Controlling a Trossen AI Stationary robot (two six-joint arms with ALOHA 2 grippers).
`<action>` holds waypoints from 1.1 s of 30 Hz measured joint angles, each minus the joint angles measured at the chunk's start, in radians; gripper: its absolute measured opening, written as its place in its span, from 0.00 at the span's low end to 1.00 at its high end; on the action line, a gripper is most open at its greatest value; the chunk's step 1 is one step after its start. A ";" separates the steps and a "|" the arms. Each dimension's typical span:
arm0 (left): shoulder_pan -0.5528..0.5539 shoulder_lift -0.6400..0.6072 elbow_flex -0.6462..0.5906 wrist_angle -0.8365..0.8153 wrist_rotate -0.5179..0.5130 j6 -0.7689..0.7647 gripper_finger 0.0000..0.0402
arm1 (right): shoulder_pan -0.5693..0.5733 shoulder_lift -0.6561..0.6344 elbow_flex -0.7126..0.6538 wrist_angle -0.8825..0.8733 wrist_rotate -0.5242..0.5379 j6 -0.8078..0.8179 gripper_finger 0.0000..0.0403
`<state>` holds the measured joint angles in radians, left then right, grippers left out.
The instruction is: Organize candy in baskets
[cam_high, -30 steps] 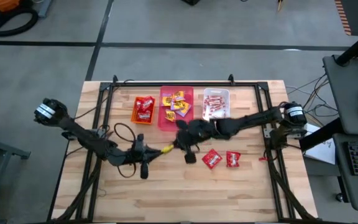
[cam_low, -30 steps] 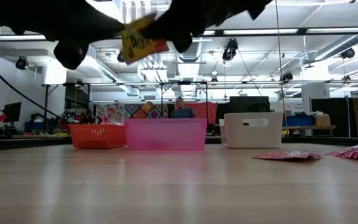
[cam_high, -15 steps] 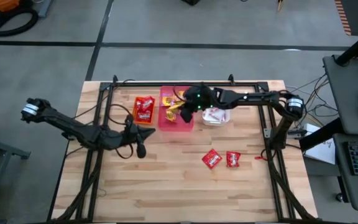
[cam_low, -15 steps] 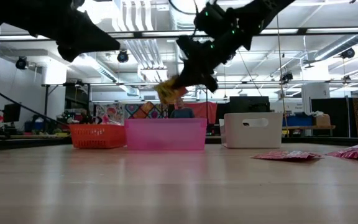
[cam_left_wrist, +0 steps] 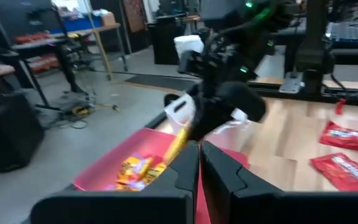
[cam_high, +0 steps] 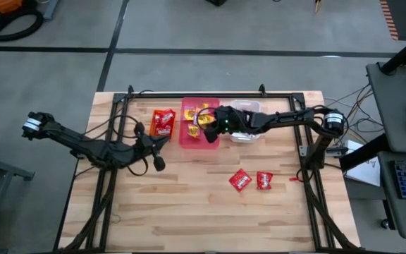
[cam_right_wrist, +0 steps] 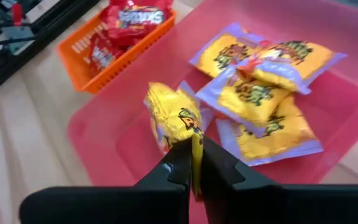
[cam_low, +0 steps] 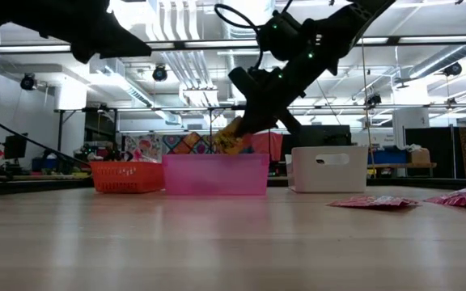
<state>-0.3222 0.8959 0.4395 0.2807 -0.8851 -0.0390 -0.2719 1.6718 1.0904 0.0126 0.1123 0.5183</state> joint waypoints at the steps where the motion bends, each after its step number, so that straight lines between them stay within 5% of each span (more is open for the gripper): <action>1: 0.000 0.000 0.005 0.001 -0.010 0.012 0.00 | 0.007 0.000 0.000 0.001 0.000 0.002 0.04; 15: 0.000 0.001 0.071 -0.010 -0.014 0.057 0.00 | 0.035 -0.001 0.018 -0.021 0.046 -0.010 0.31; 23: -0.002 0.004 0.053 -0.036 -0.014 0.036 0.00 | 0.082 -0.047 0.105 -0.082 -0.235 -0.039 0.36; 27: -0.002 0.004 0.051 -0.082 -0.014 0.004 0.00 | 0.154 -0.060 0.171 -0.281 -0.302 -0.035 0.35; 33: -0.002 0.004 0.050 -0.131 -0.014 -0.059 0.00 | 0.265 -0.037 0.298 -0.810 -0.325 0.063 0.36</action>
<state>-0.3237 0.8997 0.4900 0.1501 -0.8988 -0.0977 -0.0065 1.6353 1.3884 -0.7973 -0.2128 0.5817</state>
